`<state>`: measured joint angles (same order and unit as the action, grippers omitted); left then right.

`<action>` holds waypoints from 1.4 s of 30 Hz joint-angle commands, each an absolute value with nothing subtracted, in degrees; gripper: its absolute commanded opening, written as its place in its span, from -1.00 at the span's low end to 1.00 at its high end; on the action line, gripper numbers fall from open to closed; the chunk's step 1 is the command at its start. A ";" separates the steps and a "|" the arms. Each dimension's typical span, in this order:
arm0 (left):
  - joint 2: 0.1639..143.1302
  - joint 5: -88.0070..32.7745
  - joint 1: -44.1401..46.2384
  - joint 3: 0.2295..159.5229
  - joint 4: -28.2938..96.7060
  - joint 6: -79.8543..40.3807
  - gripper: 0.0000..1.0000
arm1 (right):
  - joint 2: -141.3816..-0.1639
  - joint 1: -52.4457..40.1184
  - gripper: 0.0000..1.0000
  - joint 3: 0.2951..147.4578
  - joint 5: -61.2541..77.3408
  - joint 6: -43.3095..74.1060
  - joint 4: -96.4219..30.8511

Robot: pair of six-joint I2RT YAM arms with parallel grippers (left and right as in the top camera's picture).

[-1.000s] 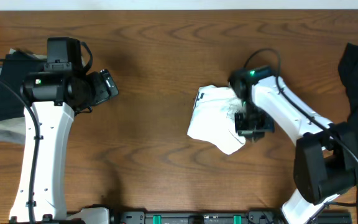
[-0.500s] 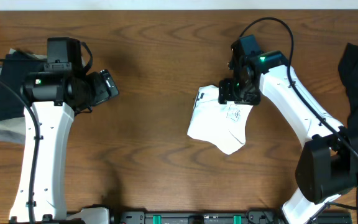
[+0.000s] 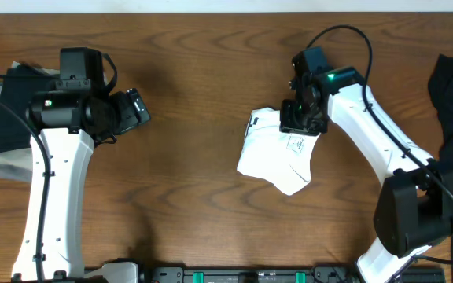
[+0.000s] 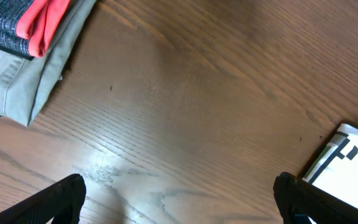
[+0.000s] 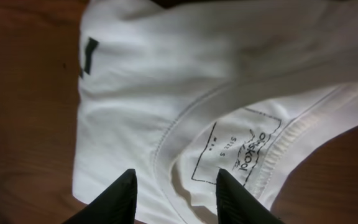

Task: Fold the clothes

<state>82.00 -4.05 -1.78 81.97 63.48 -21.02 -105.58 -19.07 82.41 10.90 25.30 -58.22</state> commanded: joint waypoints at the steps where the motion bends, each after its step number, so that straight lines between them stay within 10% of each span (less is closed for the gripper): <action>1: 82.37 -3.38 -1.96 81.32 63.81 -21.10 0.96 | -106.26 -19.97 -0.21 79.53 11.86 28.62 -57.12; 28: 82.37 -3.38 -1.96 81.30 63.86 -21.10 0.96 | -106.26 -20.32 -0.40 72.31 14.90 30.22 -47.35; 42: 82.37 -3.36 -1.98 81.30 63.90 -21.10 0.96 | -106.26 -19.99 -0.95 71.42 9.89 30.24 -46.98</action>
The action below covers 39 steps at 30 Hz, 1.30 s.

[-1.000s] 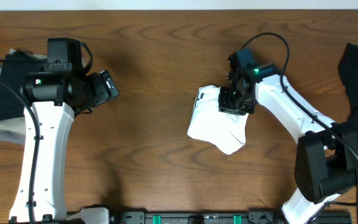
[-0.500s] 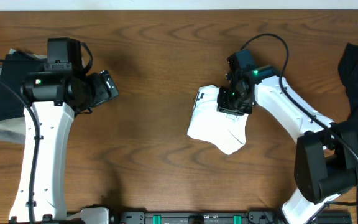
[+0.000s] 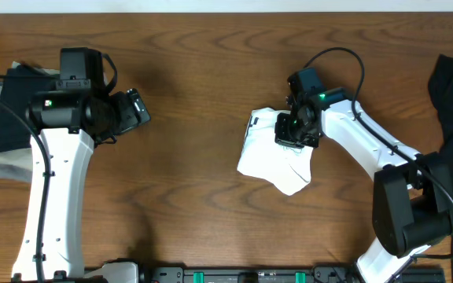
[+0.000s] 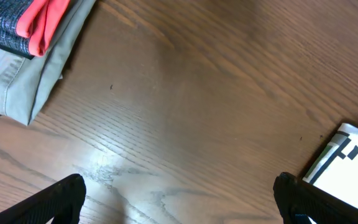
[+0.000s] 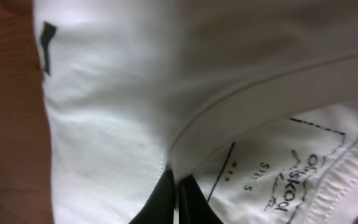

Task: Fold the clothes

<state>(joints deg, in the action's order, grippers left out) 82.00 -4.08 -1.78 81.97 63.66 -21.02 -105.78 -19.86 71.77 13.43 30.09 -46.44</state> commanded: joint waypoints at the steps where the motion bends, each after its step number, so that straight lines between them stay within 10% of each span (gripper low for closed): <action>1: 82.37 -3.36 -1.96 81.30 63.90 -21.10 0.96 | -106.26 -19.81 -0.95 71.46 8.82 30.24 -47.48; 16: 82.37 -3.36 -1.98 81.30 63.88 -21.12 0.96 | -106.26 -18.00 -0.61 80.75 -6.61 27.92 -69.21; 22: 82.37 -3.38 -1.96 81.30 63.88 -21.12 0.96 | -106.26 -17.89 -0.81 81.65 -6.09 27.79 -69.65; 28: 82.37 -9.65 -1.89 81.30 64.23 -20.97 0.96 | -106.26 -17.10 -0.27 81.62 -2.44 25.74 -61.17; 34: 82.43 -14.35 0.14 81.23 63.81 -17.43 0.96 | -106.26 -13.85 -0.88 81.32 5.54 21.96 -56.01; 39: 83.00 -14.35 1.34 81.10 63.75 -17.45 0.96 | -106.45 -11.51 -0.97 80.20 5.85 21.58 -55.05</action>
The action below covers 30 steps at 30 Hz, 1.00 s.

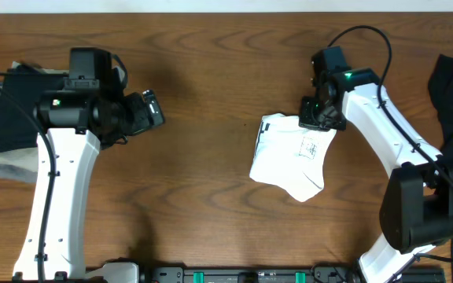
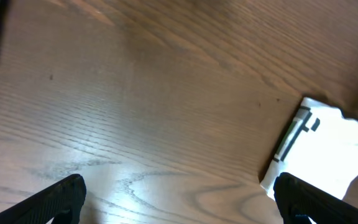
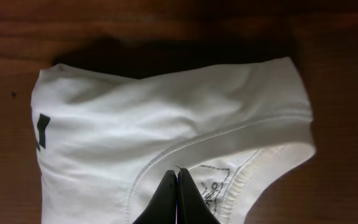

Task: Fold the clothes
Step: 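Raise the right gripper and withdraw it to the upper right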

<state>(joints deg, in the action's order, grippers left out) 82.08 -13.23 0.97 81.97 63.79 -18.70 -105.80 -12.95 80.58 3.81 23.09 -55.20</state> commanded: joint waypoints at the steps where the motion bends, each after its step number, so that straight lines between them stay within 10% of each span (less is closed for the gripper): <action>1: 83.15 -14.35 1.39 81.10 63.77 -17.43 0.96 | -106.56 -10.98 -0.97 79.92 5.82 21.56 -55.00; 26: 85.84 -14.81 1.76 81.08 63.13 -16.69 0.96 | -107.63 1.28 -0.95 81.89 -5.04 22.22 -58.15; 30: 85.91 -22.76 3.84 81.08 62.06 -10.09 0.96 | -104.40 1.21 -0.25 84.60 0.32 20.47 -59.99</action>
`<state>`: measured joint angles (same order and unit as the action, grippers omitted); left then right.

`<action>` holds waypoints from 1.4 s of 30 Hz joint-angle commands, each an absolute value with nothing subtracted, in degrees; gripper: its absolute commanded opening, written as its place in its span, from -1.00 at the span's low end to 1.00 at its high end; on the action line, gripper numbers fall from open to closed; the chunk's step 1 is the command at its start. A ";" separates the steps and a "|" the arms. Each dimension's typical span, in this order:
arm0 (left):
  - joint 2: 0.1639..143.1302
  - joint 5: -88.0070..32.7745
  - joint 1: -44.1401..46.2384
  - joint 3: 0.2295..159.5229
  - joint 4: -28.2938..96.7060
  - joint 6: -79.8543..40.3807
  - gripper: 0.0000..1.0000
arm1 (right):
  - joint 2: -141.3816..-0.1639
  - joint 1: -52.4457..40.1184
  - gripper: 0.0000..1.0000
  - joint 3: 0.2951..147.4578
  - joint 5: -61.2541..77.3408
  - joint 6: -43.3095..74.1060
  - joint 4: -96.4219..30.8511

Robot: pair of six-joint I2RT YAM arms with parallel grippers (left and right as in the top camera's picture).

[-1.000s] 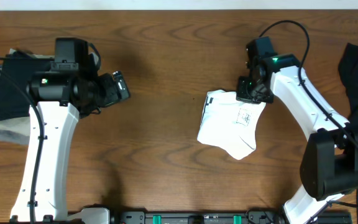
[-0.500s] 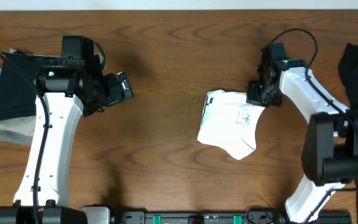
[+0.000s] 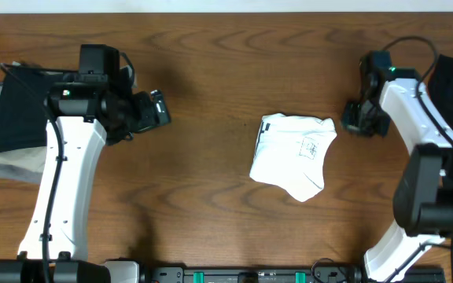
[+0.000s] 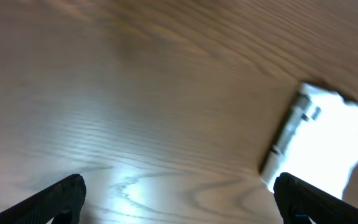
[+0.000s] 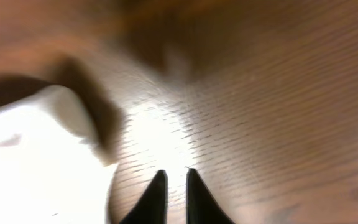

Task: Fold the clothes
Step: 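Raise the right gripper and withdraw it to the upper right, then move the left gripper to the bundle's left side and grasp it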

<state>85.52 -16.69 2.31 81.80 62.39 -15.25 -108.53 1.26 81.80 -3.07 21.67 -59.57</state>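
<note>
A folded white T-shirt (image 3: 293, 156) lies on the wooden table a little right of the middle; its collar label faces up. The shirt also shows in the left wrist view (image 4: 328, 134) and, blurred, at the left of the right wrist view (image 5: 36, 155). My right gripper (image 3: 358, 118) hovers over bare wood just right of the shirt; its fingers (image 5: 159, 186) stand a narrow gap apart with nothing between them. My left gripper (image 3: 160, 110) is wide open over bare table left of the shirt, its fingers (image 4: 61, 196) at the view's bottom corners.
A stack of folded clothes (image 3: 14, 118), dark on grey, sits at the left table edge behind the left arm. A black garment lies crumpled at the right edge, close to the right arm.
My right gripper has let go of the shirt's collar edge and now sits off the shirt to its right, fingers slightly apart. The left gripper is a little further right. The shirt lies where it was.
First my right gripper stood open over the shirt's collar. Then it was shut on the fabric beside the collar. Later the shirt lay a little further right with the gripper still pinching it. Now the shirt lies free; the left gripper stayed open throughout.
</note>
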 commanded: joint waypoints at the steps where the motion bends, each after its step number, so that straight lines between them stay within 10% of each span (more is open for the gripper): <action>1: 86.00 -24.43 4.69 81.08 61.80 -9.15 0.96 | -103.85 1.21 0.04 84.68 1.69 19.94 -59.92; 9: 91.92 -26.28 12.86 81.06 59.61 -8.21 0.96 | -102.54 1.21 0.99 84.66 3.68 19.64 -59.88; 42: 117.62 -54.85 23.03 81.06 43.64 -1.08 0.96 | -102.54 1.21 0.99 84.64 3.25 19.64 -57.60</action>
<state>116.95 -52.36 22.63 81.19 43.79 -2.50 -102.67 1.23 84.29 3.05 19.90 -57.60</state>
